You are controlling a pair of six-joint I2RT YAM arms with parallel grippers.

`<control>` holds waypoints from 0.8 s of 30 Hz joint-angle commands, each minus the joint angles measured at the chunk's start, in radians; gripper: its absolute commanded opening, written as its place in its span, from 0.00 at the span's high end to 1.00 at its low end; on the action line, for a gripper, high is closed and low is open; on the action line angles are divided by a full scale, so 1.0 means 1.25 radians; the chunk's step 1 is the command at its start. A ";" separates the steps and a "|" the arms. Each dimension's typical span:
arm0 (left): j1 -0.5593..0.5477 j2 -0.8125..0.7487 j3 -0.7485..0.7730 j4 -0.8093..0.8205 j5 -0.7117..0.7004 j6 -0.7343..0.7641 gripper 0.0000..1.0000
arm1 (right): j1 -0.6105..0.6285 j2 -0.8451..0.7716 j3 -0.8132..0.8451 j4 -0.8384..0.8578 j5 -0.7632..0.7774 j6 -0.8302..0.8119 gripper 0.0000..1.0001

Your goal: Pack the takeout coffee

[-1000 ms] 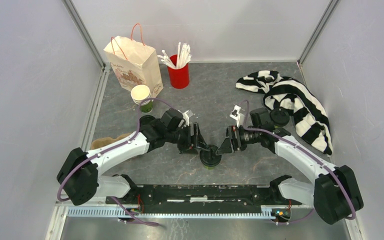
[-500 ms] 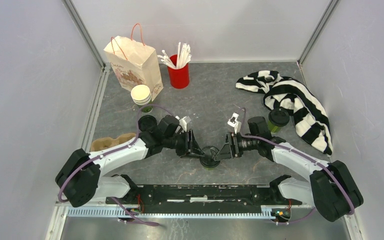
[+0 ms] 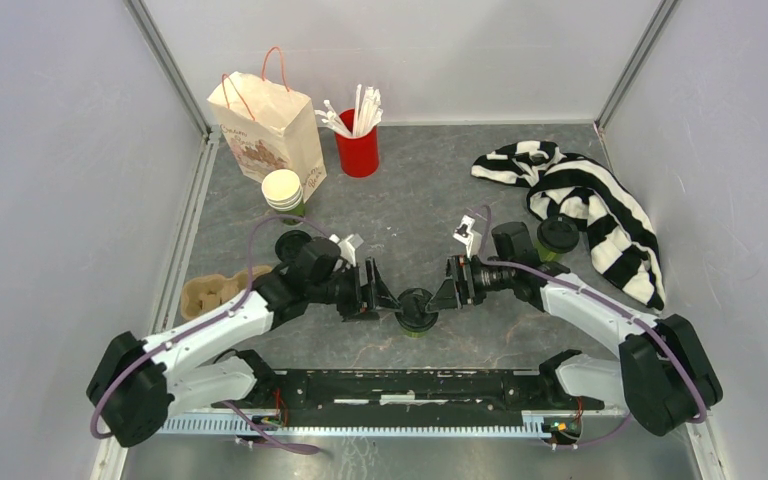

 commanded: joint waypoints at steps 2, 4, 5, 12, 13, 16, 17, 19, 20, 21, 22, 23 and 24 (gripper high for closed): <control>0.035 -0.089 0.010 -0.021 -0.030 -0.080 0.22 | 0.008 -0.022 0.064 -0.060 0.033 -0.008 0.08; 0.049 -0.103 -0.009 -0.009 -0.021 -0.095 0.30 | 0.007 -0.040 0.064 -0.056 0.035 0.009 0.07; 0.056 -0.101 -0.015 -0.003 -0.014 -0.096 0.37 | 0.008 -0.045 0.060 -0.050 0.036 0.017 0.07; 0.061 -0.027 -0.012 0.066 0.036 -0.086 0.55 | 0.014 -0.031 0.039 -0.004 0.031 0.048 0.22; 0.061 -0.017 -0.007 0.069 0.040 -0.081 0.56 | 0.016 -0.026 0.039 -0.001 0.031 0.048 0.23; 0.061 0.000 -0.005 0.084 0.052 -0.078 0.57 | 0.025 -0.015 0.037 0.007 0.033 0.048 0.26; 0.061 0.005 -0.003 0.082 0.052 -0.073 0.58 | 0.027 -0.011 0.036 0.009 0.033 0.047 0.27; 0.061 0.017 0.003 0.072 0.055 -0.062 0.59 | 0.030 -0.005 0.033 0.013 0.036 0.049 0.29; 0.061 0.024 0.004 0.072 0.058 -0.061 0.59 | 0.032 -0.003 0.031 0.017 0.037 0.050 0.30; 0.061 0.026 0.004 0.072 0.061 -0.060 0.60 | 0.032 -0.002 0.030 0.022 0.037 0.053 0.30; 0.061 0.030 0.004 0.071 0.064 -0.057 0.60 | 0.034 -0.002 0.027 0.027 0.037 0.056 0.31; 0.061 0.035 0.006 0.072 0.070 -0.055 0.60 | 0.034 0.000 0.026 0.031 0.037 0.059 0.31; 0.060 0.038 0.006 0.073 0.075 -0.054 0.61 | 0.035 0.001 0.026 0.032 0.037 0.060 0.32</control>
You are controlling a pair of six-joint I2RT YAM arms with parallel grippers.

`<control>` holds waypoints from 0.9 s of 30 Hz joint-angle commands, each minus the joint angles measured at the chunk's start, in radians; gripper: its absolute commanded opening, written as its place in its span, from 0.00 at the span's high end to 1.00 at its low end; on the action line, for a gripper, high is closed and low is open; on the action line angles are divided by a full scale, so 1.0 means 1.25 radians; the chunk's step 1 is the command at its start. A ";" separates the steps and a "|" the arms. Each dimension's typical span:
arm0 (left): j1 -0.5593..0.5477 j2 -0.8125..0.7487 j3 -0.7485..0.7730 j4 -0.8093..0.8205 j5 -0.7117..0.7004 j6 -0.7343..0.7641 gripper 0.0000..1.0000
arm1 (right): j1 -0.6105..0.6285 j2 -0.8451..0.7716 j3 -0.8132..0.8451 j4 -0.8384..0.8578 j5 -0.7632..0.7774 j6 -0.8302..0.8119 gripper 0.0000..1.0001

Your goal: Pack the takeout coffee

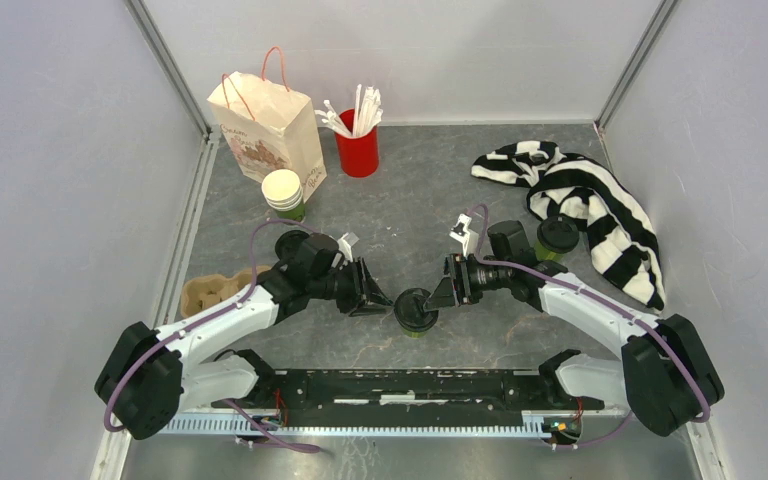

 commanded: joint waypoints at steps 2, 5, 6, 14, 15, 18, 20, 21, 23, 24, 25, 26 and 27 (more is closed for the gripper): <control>0.002 0.014 0.020 0.033 0.040 0.010 0.62 | 0.008 0.006 -0.001 0.049 0.007 0.013 0.32; 0.002 0.014 0.020 0.034 0.043 0.014 0.60 | 0.007 0.010 -0.005 0.052 0.006 0.012 0.33; 0.002 0.015 0.019 0.034 0.045 0.015 0.60 | 0.007 0.010 -0.006 0.053 0.006 0.011 0.34; 0.002 0.029 0.022 0.030 0.050 0.026 0.56 | 0.011 0.015 -0.014 0.059 0.008 0.011 0.35; 0.002 0.032 0.021 0.028 0.049 0.030 0.56 | 0.012 0.017 -0.015 0.059 0.009 0.012 0.36; 0.001 0.052 0.028 0.001 0.041 0.050 0.57 | 0.013 0.020 -0.021 0.062 0.012 0.009 0.37; 0.001 0.063 0.033 -0.024 0.028 0.067 0.58 | 0.013 0.023 -0.029 0.067 0.016 0.009 0.38; 0.001 0.068 0.036 -0.046 0.020 0.077 0.59 | 0.012 0.027 -0.036 0.070 0.019 0.008 0.39; 0.001 0.078 0.045 -0.086 -0.005 0.099 0.60 | 0.012 0.031 -0.050 0.079 0.022 0.007 0.40; 0.001 0.082 0.048 -0.107 -0.016 0.110 0.61 | 0.013 0.035 -0.059 0.085 0.023 0.007 0.40; 0.001 0.086 0.049 -0.121 -0.023 0.121 0.61 | 0.012 0.037 -0.068 0.092 0.024 0.007 0.41; 0.001 0.086 0.049 -0.127 -0.025 0.128 0.61 | 0.013 0.040 -0.075 0.097 0.025 0.007 0.41; 0.001 0.083 0.049 -0.130 -0.025 0.134 0.60 | 0.013 0.042 -0.079 0.098 0.023 0.006 0.41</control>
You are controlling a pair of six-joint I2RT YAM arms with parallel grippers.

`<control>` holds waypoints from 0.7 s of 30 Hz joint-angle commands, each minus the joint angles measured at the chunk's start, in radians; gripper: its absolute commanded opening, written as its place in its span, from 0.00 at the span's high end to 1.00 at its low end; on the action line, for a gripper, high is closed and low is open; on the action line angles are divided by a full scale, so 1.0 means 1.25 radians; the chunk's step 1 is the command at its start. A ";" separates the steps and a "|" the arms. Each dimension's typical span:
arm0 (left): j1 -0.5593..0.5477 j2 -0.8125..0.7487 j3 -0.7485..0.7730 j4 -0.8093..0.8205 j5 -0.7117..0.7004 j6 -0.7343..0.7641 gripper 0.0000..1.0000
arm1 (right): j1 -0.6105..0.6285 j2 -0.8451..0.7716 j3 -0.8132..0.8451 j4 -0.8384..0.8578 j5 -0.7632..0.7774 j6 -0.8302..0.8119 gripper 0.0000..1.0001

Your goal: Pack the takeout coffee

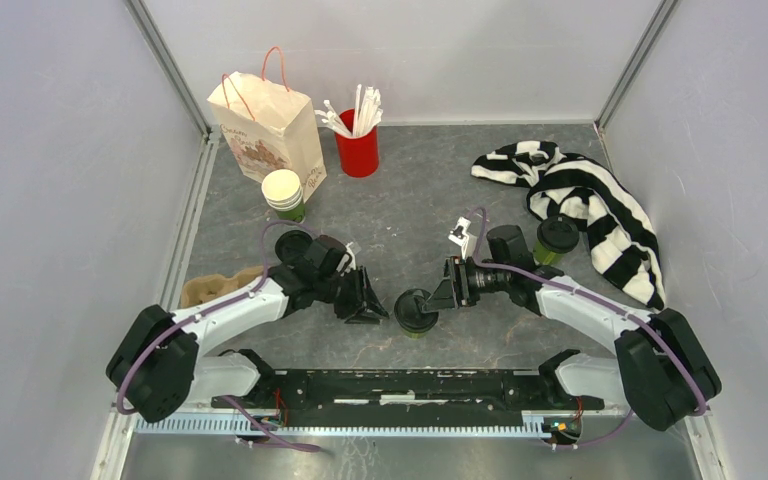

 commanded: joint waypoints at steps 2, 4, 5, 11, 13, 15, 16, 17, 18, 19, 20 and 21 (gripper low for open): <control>0.002 -0.019 0.036 -0.060 -0.030 0.080 0.58 | 0.004 0.019 -0.039 0.011 0.023 -0.018 0.41; 0.002 -0.049 0.048 -0.064 -0.030 0.072 0.55 | 0.004 0.012 -0.020 -0.003 0.021 -0.021 0.39; 0.002 -0.065 0.052 -0.060 -0.029 0.068 0.53 | 0.005 0.012 -0.009 -0.012 0.020 -0.026 0.38; 0.003 -0.106 0.034 0.061 0.011 -0.014 0.43 | 0.005 0.029 0.025 -0.020 0.006 -0.032 0.37; 0.003 -0.088 0.036 0.076 0.023 -0.017 0.42 | 0.005 0.032 0.025 -0.019 0.002 -0.034 0.37; 0.003 -0.071 0.045 0.080 0.028 -0.011 0.41 | 0.004 0.034 0.025 -0.021 -0.001 -0.037 0.38; 0.003 -0.064 0.050 0.081 0.030 -0.008 0.42 | 0.005 0.036 0.025 -0.022 -0.002 -0.039 0.38; 0.003 -0.056 0.054 0.079 0.030 -0.005 0.42 | 0.005 0.036 0.025 -0.022 -0.003 -0.040 0.38; 0.003 -0.049 0.061 0.074 0.031 -0.002 0.43 | 0.005 0.038 0.025 -0.022 -0.004 -0.039 0.38; 0.003 -0.042 0.065 0.070 0.031 0.002 0.44 | 0.005 0.040 0.026 -0.022 -0.004 -0.040 0.38; 0.003 -0.037 0.067 0.066 0.030 0.004 0.46 | 0.005 0.041 0.026 -0.021 -0.004 -0.040 0.38; 0.003 -0.034 0.067 0.064 0.028 0.006 0.47 | 0.004 0.042 0.026 -0.019 -0.005 -0.041 0.38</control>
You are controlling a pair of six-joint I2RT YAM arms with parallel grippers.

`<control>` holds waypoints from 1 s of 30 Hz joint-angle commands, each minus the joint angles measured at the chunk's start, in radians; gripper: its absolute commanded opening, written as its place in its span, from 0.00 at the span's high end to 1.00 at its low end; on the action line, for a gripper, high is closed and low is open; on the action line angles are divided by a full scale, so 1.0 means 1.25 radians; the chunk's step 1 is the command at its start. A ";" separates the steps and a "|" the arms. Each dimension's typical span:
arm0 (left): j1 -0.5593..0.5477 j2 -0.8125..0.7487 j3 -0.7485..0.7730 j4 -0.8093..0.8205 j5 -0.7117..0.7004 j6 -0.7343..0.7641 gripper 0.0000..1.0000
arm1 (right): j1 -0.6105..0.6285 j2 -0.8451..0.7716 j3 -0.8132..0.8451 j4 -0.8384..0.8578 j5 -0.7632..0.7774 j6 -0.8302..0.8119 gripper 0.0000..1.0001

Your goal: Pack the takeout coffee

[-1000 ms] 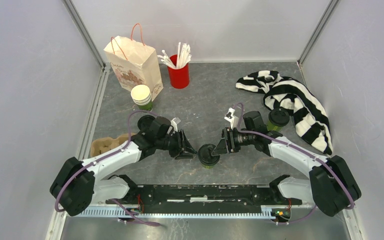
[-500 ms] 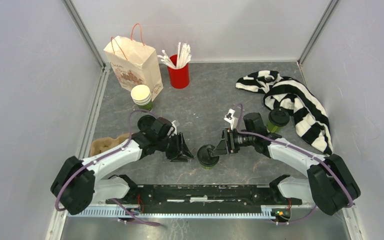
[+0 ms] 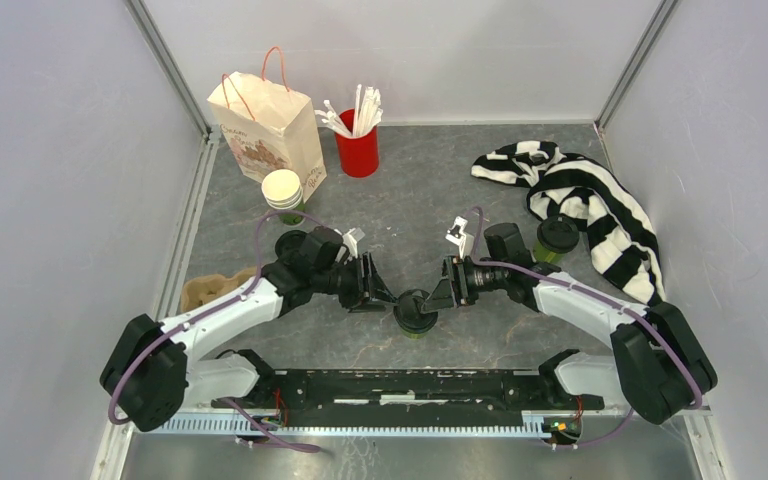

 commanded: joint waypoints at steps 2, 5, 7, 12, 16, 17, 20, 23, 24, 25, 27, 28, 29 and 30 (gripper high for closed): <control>0.002 0.014 0.034 0.024 0.014 -0.008 0.50 | 0.004 0.017 0.014 -0.018 0.019 -0.033 0.38; 0.002 0.011 0.032 0.024 0.009 -0.010 0.54 | 0.004 0.017 0.013 -0.018 0.017 -0.036 0.39; 0.002 0.009 0.030 0.020 0.006 -0.010 0.55 | 0.004 0.017 0.011 -0.018 0.017 -0.036 0.39; 0.001 0.021 0.027 0.011 0.000 -0.007 0.57 | 0.003 0.022 0.011 -0.016 0.015 -0.037 0.39; 0.001 0.026 0.026 0.000 -0.008 0.004 0.58 | 0.005 0.027 0.010 -0.015 0.014 -0.040 0.39; 0.001 0.030 0.028 -0.005 -0.009 0.009 0.58 | 0.004 0.027 0.010 -0.015 0.014 -0.040 0.39; 0.000 0.037 0.029 -0.023 -0.021 0.021 0.58 | 0.004 0.029 0.007 -0.012 0.015 -0.040 0.39; -0.001 0.046 0.028 -0.061 -0.045 0.045 0.58 | 0.004 0.037 0.000 -0.008 0.020 -0.043 0.40; -0.002 0.047 0.021 -0.072 -0.053 0.050 0.58 | 0.004 0.041 -0.004 -0.005 0.024 -0.045 0.40; -0.002 0.048 0.011 -0.073 -0.058 0.052 0.58 | 0.004 0.044 -0.010 -0.005 0.029 -0.050 0.41; -0.004 0.051 -0.019 -0.074 -0.069 0.052 0.58 | 0.003 0.053 -0.024 -0.001 0.046 -0.059 0.42; -0.004 0.056 -0.035 -0.078 -0.077 0.053 0.59 | 0.002 0.058 -0.035 0.007 0.047 -0.059 0.43; -0.004 0.060 -0.052 -0.081 -0.084 0.055 0.61 | 0.000 0.062 -0.050 0.016 0.047 -0.058 0.43; -0.004 0.063 -0.068 -0.081 -0.090 0.052 0.62 | -0.001 0.069 -0.065 0.036 0.049 -0.060 0.44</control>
